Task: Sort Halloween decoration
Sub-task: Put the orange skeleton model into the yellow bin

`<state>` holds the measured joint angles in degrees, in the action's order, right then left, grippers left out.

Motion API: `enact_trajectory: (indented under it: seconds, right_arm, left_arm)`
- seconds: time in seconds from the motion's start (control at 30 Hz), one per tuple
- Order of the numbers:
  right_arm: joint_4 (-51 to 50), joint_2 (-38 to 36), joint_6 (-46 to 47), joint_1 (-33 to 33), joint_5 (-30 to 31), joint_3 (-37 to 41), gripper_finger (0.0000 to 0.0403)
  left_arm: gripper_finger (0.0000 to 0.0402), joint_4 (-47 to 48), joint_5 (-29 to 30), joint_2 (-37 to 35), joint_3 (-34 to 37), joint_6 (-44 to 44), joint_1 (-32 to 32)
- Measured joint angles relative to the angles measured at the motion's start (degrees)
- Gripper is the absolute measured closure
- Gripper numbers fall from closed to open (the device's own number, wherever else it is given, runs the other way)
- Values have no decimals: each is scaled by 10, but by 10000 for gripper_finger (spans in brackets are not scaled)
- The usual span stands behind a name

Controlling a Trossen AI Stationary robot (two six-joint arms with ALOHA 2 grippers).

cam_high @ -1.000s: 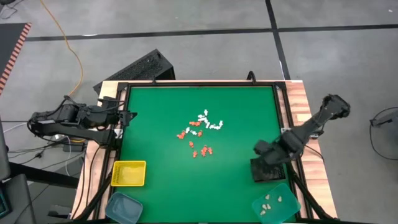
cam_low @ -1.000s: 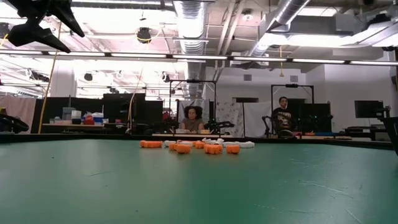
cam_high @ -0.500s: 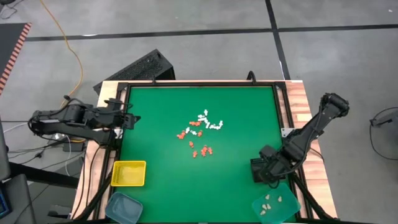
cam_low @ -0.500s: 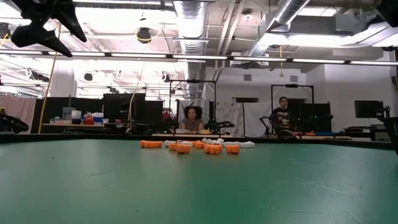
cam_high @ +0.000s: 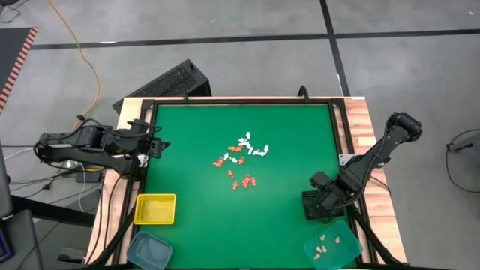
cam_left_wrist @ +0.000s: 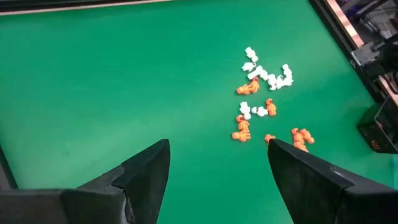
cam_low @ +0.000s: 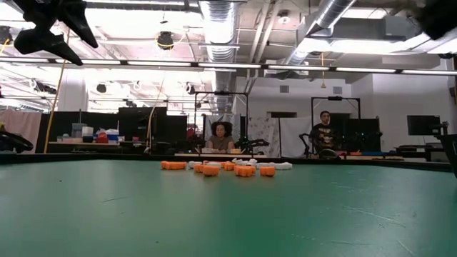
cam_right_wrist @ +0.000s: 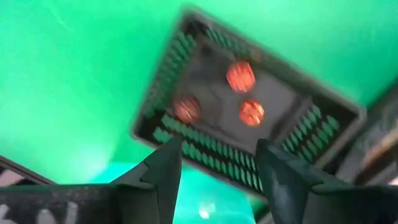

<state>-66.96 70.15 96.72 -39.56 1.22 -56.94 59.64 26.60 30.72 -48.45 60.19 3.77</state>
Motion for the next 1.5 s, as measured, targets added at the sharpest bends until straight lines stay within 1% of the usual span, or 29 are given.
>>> enact_trajectory:
  seconds: [0.1, 0.2, 0.33, 0.47, 0.53, 0.6, 0.77, 0.93, 1.03, 1.17, 1.33, 1.4, 1.5]
  right_arm:
    - [19, -1, -52, 43, 22, -21, 211]
    - [51, -1, -125, 98, 45, -40, 218]
    - [142, 2, -248, 182, 68, -49, 223]
    - [232, 31, -340, 264, 68, -49, 227]
    - [269, 58, -381, 293, 64, -49, 229]
    - [307, 88, -413, 313, 46, -49, 232]
    - [368, 175, -447, 329, -9, -49, 238]
    - [398, 242, -456, 329, -12, -51, 244]
    - [395, 273, -461, 329, -12, -66, 246]
    - [387, 300, -497, 327, -4, -97, 249]
    - [365, 304, -549, 343, 25, -152, 251]
    - [330, 303, -552, 349, 36, -174, 251]
    - [281, 303, -542, 349, 37, -195, 251]
  left_arm:
    - [141, 0, -4, 0, 0, -6, 0]
    - [141, -3, -4, 0, 0, -7, 0]
    - [141, -4, -5, -4, -5, -12, 0]
    - [141, -5, -9, -14, -17, -17, 0]
    - [141, -4, -8, -21, -26, -21, 0]
    - [141, -5, -8, -31, -31, -24, 0]
    - [141, -1, -8, -48, -32, -23, 0]
    - [141, 6, -2, -56, -32, -23, 0]
    - [141, 20, -3, -58, -32, -25, 0]
    - [141, 37, -3, -57, -32, -24, 0]
    - [141, 42, -3, -58, -32, -22, 0]
    - [141, 43, -3, -58, -32, -20, 0]
    - [141, 45, -3, -58, -31, -21, 0]
